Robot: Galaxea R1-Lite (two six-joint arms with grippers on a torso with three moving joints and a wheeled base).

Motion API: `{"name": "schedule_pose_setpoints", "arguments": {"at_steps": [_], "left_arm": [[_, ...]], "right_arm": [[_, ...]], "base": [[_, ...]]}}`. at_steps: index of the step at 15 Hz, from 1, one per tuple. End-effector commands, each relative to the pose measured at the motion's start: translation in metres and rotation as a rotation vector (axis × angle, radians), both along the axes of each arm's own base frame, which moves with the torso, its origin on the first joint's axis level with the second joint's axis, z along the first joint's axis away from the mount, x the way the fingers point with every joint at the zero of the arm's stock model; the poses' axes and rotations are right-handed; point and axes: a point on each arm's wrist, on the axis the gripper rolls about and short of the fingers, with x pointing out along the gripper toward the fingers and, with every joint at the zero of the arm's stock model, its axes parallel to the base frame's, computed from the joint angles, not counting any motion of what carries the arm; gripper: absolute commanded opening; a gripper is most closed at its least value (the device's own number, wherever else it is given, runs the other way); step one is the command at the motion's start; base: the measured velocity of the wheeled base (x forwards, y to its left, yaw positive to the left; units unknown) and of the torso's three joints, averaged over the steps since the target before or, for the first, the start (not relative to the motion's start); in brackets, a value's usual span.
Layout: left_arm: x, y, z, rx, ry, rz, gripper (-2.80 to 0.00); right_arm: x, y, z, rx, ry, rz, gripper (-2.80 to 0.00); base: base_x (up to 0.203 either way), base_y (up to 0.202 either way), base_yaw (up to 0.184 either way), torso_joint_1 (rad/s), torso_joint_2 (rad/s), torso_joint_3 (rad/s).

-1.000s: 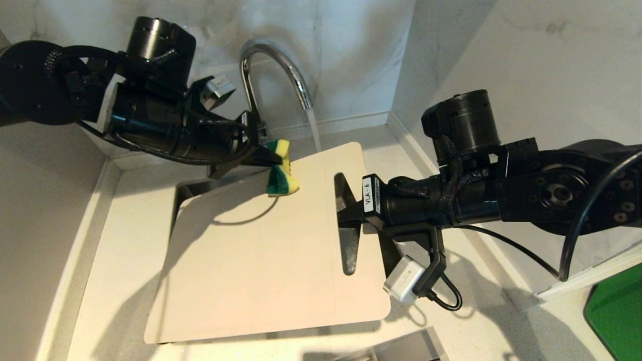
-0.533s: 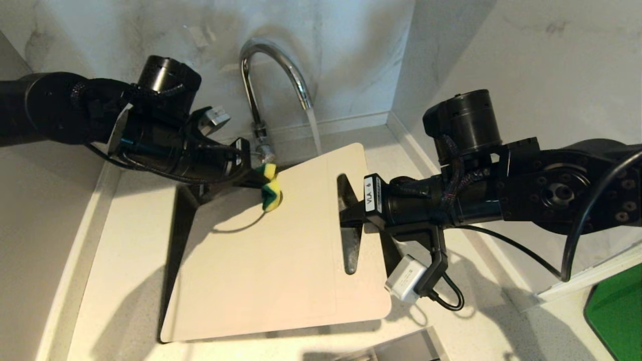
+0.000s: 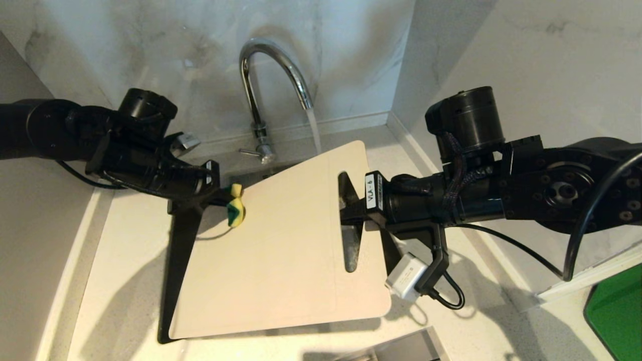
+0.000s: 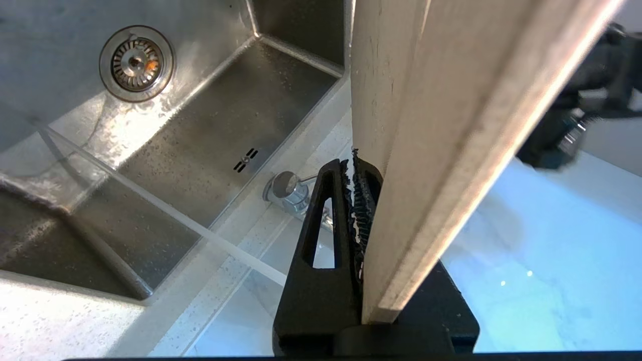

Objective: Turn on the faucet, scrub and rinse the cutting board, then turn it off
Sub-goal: Scrub the cutting board underwater

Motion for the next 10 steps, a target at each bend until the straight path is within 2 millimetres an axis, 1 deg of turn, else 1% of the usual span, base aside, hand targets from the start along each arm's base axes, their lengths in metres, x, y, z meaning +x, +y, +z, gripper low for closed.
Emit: {"name": "schedule_pose_setpoints", "arguments": {"at_steps": [1,3,5,7,8,10], "left_arm": [[0.004,0.018,-0.010,0.020,0.031,0.037,-2.80],[0.005,0.034,-0.020,0.043,0.051,0.062,-2.80],[0.008,0.055,-0.031,0.046,0.061,0.086,-2.80],[0.007,0.079,-0.038,0.022,0.070,0.077,-2.80],[0.006,0.086,-0.041,0.024,0.076,0.078,-2.80],[0.003,0.089,-0.036,0.019,0.060,0.084,-2.80]], "right_arm": [[-0.001,0.000,0.001,-0.002,-0.014,0.010,-2.80],[-0.003,-0.001,0.003,0.000,-0.019,0.011,-2.80],[-0.003,-0.002,0.004,0.003,-0.022,0.009,-2.80],[-0.003,-0.002,0.005,0.005,-0.020,0.008,-2.80],[-0.003,-0.002,0.005,0.005,-0.020,0.008,-2.80],[-0.003,-0.001,0.005,0.006,-0.019,0.007,-2.80]], "base": [[0.000,0.000,0.000,0.000,0.00,0.000],[0.000,0.000,0.000,0.000,0.00,0.000],[0.000,0.000,0.000,0.000,0.00,0.000],[0.000,0.000,0.000,0.000,0.00,0.000],[0.000,0.000,0.000,0.000,0.00,0.000],[0.000,0.000,0.000,0.000,0.00,0.000]]}}
